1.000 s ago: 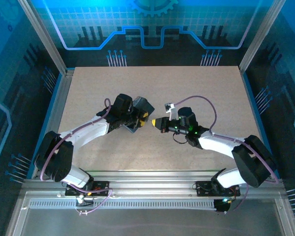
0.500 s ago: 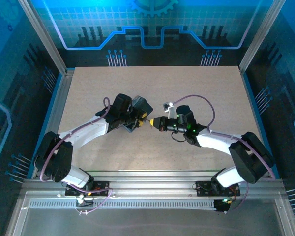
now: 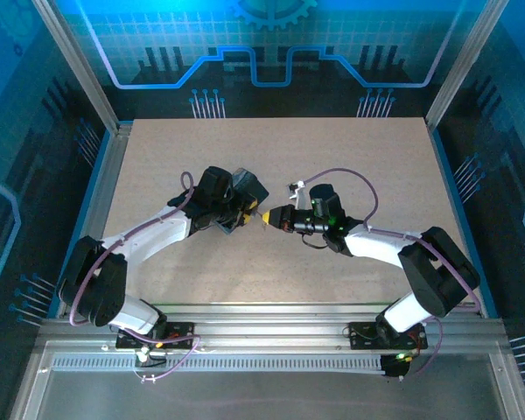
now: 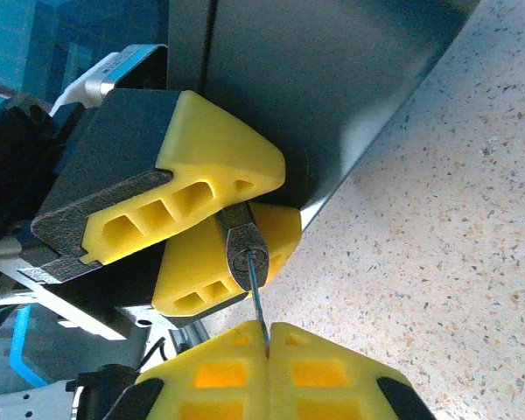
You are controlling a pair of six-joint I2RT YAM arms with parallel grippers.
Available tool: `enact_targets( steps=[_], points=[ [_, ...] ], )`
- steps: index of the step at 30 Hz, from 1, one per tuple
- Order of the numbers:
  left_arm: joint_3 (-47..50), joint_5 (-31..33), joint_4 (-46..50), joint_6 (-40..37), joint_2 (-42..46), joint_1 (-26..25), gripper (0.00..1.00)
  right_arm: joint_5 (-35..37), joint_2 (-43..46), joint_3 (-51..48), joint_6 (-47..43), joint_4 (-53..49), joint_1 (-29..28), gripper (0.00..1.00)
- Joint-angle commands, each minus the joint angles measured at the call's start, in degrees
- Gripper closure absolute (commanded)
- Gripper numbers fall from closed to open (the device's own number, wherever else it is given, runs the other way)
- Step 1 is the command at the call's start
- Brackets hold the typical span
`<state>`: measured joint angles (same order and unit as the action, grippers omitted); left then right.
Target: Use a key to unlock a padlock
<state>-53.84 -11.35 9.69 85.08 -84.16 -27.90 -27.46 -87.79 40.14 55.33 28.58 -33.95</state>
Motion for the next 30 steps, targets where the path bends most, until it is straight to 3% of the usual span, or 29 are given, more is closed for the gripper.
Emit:
enact_targets(
  steps=[1,14,30],
  points=[
    [-3.3,-5.3,1.4,-4.8,1.7,-1.2,1.00,-2.3,0.5,3.1,0.9,6.2,-0.1,1.00],
    [-5.3,-5.0,7.3,-9.1,1.5,1.0,1.00,-3.0,-0.5,6.6,-3.7,-7.8,-0.1,1.00],
    [-5.5,-4.5,8.8,-8.6,1.6,1.7,1.00,-1.7,-0.5,7.8,-6.4,-11.5,-1.1,1.00]
  ],
)
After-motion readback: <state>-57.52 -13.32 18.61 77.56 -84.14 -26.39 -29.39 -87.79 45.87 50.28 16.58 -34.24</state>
